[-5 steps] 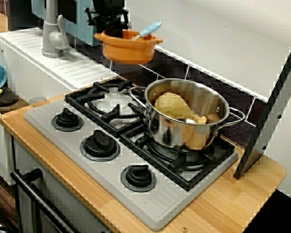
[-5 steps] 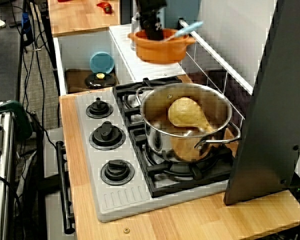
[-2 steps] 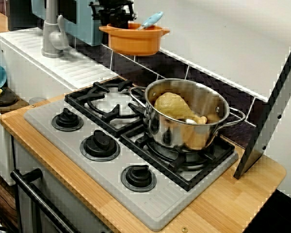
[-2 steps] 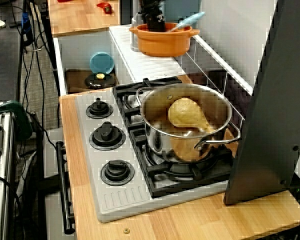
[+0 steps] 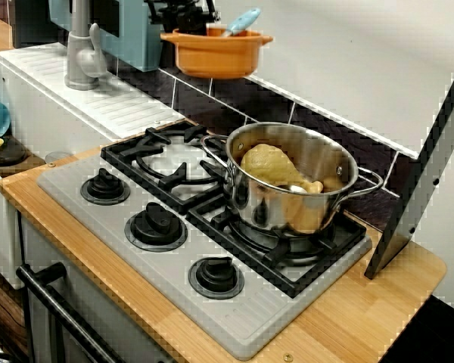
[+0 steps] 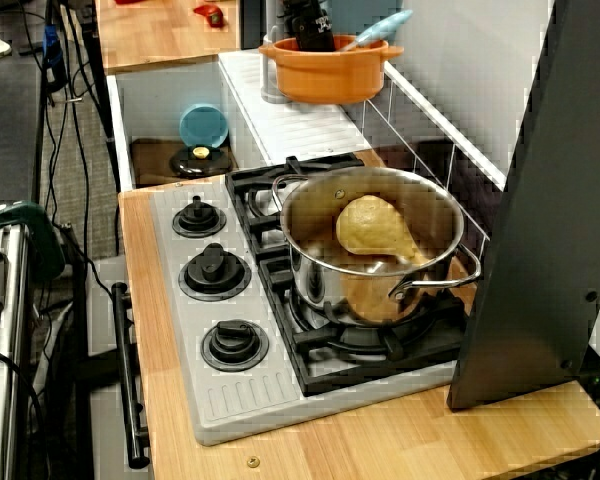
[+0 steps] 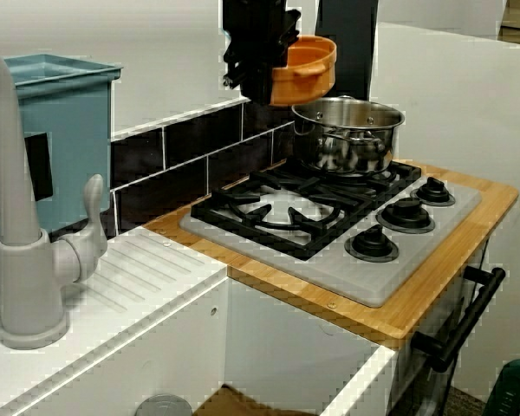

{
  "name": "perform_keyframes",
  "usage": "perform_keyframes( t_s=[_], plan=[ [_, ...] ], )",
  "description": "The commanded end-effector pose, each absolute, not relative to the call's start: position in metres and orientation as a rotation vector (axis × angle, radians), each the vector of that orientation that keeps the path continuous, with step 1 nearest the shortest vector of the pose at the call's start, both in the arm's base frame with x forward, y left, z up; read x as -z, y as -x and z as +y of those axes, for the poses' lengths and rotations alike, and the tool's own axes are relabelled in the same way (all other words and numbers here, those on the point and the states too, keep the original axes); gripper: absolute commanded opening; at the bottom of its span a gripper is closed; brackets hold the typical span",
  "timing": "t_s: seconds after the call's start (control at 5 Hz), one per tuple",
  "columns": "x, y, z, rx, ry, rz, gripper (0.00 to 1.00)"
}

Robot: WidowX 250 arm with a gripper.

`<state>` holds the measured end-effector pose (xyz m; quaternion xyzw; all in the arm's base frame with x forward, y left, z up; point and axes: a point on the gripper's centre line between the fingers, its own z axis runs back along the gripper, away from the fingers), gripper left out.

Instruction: Lift pot from stove

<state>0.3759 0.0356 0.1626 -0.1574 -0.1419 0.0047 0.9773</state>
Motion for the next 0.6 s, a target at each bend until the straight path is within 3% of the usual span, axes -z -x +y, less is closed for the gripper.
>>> perform_keyframes(
  t_s=[0.0, 0.4],
  plan=[
    [-0.212, -0.378, 0.033, 0.012, 0.315, -0.397, 0.00],
    [-0.232, -0.377, 0.027, 0.013, 0.355, -0.416, 0.00]
  ],
)
